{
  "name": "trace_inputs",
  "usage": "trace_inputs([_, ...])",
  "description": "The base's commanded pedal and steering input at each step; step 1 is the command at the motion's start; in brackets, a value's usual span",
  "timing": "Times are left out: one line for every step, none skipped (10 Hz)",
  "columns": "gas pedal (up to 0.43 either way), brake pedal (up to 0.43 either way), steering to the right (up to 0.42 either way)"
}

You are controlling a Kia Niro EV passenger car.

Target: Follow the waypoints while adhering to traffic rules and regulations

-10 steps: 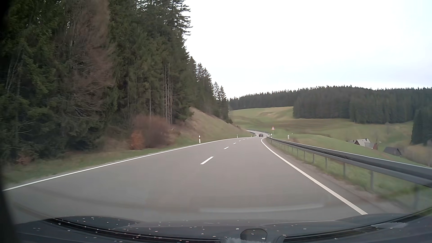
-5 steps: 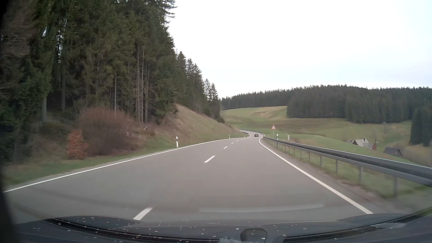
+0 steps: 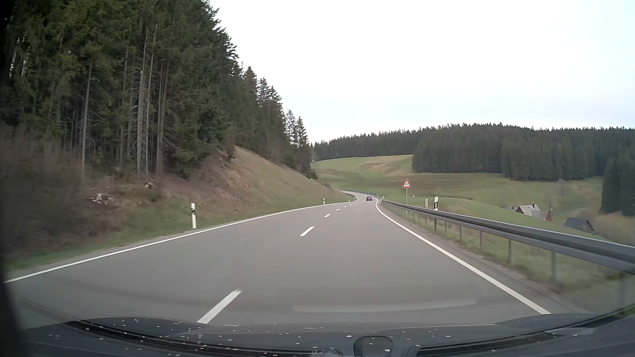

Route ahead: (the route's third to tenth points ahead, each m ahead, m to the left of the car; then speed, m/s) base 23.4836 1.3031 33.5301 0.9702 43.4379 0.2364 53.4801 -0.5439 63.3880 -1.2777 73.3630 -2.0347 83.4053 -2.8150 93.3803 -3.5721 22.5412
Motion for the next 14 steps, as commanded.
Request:
trace_inputs([0.138,0.0,0.014])
trace_inputs([0.138,0.0,0.014])
trace_inputs([0.138,0.0,0.014])
trace_inputs([0.138,0.0,0.013])
trace_inputs([0.138,0.0,0.011])
trace_inputs([0.138,0.0,0.01])
trace_inputs([0.138,0.0,0.008])
trace_inputs([0.138,0.0,0.008])
trace_inputs([0.138,0.0,0.007])
trace_inputs([0.138,0.0,0.007])
trace_inputs([0.138,0.0,0.007])
trace_inputs([0.138,0.0,0.007])
trace_inputs([0.138,0.0,0.007])
trace_inputs([0.138,0.0,0.007])
